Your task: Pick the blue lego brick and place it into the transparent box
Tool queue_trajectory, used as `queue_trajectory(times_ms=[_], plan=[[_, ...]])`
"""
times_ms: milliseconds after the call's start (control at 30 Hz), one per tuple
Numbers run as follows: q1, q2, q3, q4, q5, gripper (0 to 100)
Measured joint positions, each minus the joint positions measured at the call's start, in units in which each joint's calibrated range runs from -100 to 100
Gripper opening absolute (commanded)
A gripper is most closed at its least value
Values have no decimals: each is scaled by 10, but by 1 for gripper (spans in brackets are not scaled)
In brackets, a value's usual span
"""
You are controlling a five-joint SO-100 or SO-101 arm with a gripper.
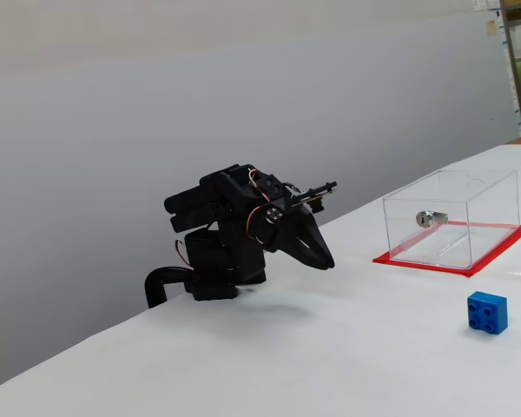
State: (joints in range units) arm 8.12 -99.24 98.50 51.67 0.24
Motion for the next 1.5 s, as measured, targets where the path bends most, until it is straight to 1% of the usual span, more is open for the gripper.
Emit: queue_trajectory(times_ms=[200,400,500,667,933,1200,1367,1500], plan=[[-29,0,-22,6,0,2],[-92,0,-34,6,0,2],[-140,0,-35,6,0,2],[-172,0,-35,6,0,2],[-163,0,-56,6,3,2],[-68,14,-56,6,5,2],[-59,41,-60,6,4,2],[-58,79,-108,8,4,2]])
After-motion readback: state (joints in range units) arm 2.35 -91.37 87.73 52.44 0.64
